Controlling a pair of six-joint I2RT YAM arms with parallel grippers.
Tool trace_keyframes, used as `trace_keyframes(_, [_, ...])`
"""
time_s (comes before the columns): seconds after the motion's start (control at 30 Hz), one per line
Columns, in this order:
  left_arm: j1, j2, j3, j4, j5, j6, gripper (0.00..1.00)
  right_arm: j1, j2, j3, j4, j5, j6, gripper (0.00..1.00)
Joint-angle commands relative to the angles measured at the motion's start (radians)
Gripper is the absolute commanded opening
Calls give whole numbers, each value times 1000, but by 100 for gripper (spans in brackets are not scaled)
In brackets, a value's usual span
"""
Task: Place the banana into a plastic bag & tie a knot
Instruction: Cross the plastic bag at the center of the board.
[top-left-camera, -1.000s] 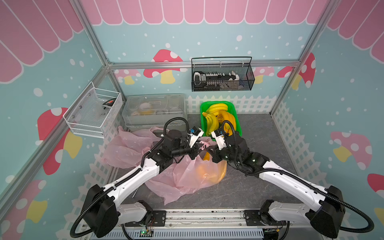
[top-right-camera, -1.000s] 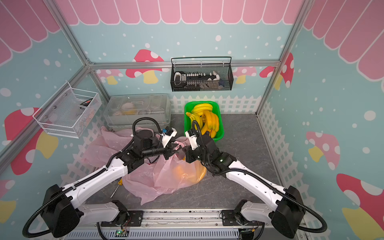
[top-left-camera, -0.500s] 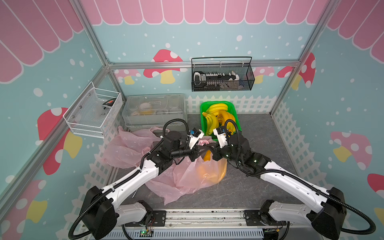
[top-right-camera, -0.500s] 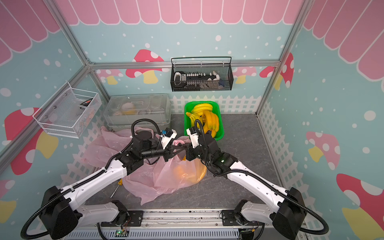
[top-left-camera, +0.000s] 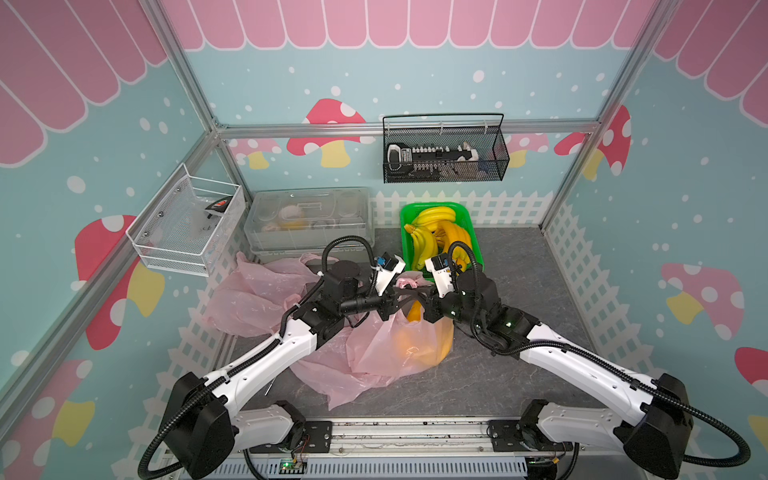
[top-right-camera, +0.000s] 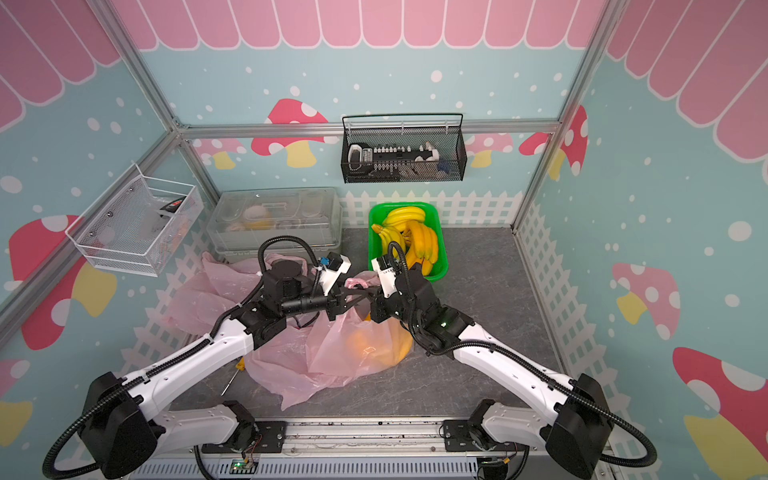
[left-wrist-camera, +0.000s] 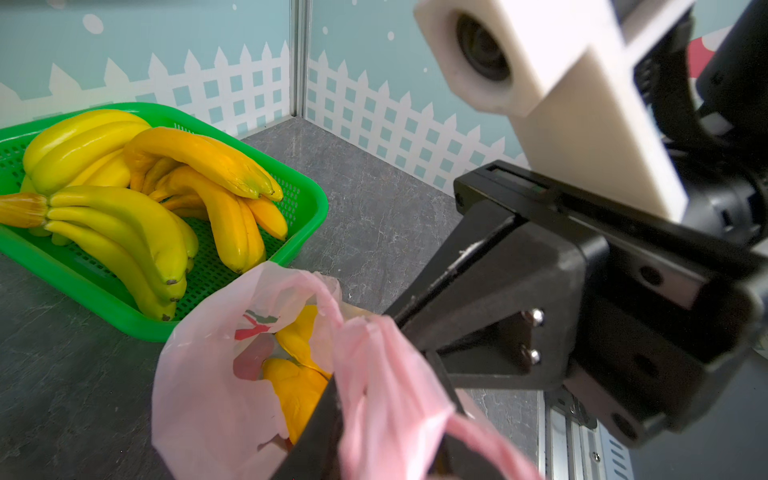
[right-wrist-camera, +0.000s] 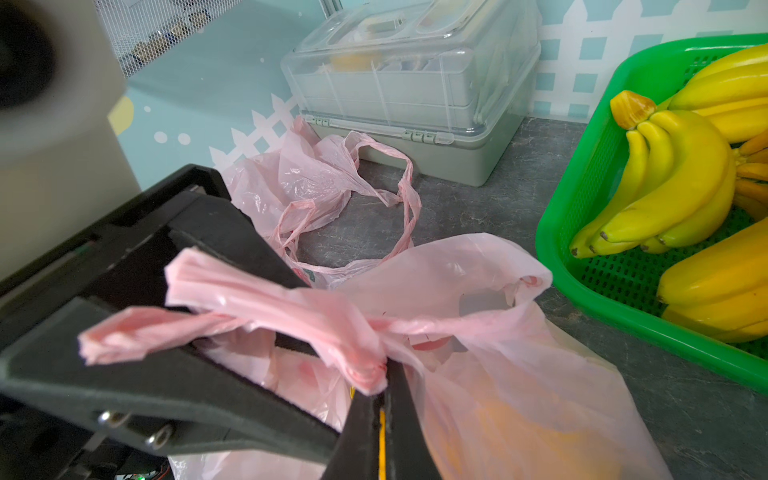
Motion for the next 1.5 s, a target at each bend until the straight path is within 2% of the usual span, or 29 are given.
trace_keyframes(0.0, [1, 3, -11, 83, 44, -29, 20, 42, 0, -16, 40, -59, -30, 0])
trace_keyframes(0.1, [21, -2, -21, 108, 46, -57, 18, 49, -26, -35, 51, -43, -42, 0])
trace_keyframes(0.3, [38, 2, -28, 138, 96, -82, 23, 54, -39, -49, 55, -43, -57, 0])
trace_keyframes(0.4, [36, 16, -22, 133, 124, -82, 22, 57, -34, -42, 58, -42, -60, 0])
trace_keyframes(0.7, [33, 5, -20, 98, 124, -57, 4, 57, 1, -16, 48, -4, -81, 0])
trace_keyframes(0.73, [33, 0, -22, 98, 118, -55, 2, 57, -4, -14, 39, -4, -90, 2])
trace_keyframes(0.8, [33, -7, -25, 93, 110, -46, 0, 57, -26, -10, 10, -14, -124, 11])
trace_keyframes(0.93, [28, -27, -46, 96, 86, -10, 0, 54, -116, 19, -123, -46, -272, 33])
trace_keyframes(1.0, [21, -34, -53, 89, 82, 14, 0, 46, -153, 34, -195, -36, -353, 39])
trace_keyframes(1.1, [9, -42, -61, 80, 83, 49, 0, 7, -193, 31, -234, -29, -427, 45])
trace_keyframes(1.2, [3, -51, -68, 85, 111, 63, 0, -48, -204, 20, -212, -115, -465, 49])
trace_keyframes(1.47, [-14, -66, -68, 75, 185, 87, 0, -55, -155, 11, -179, -219, -583, 52])
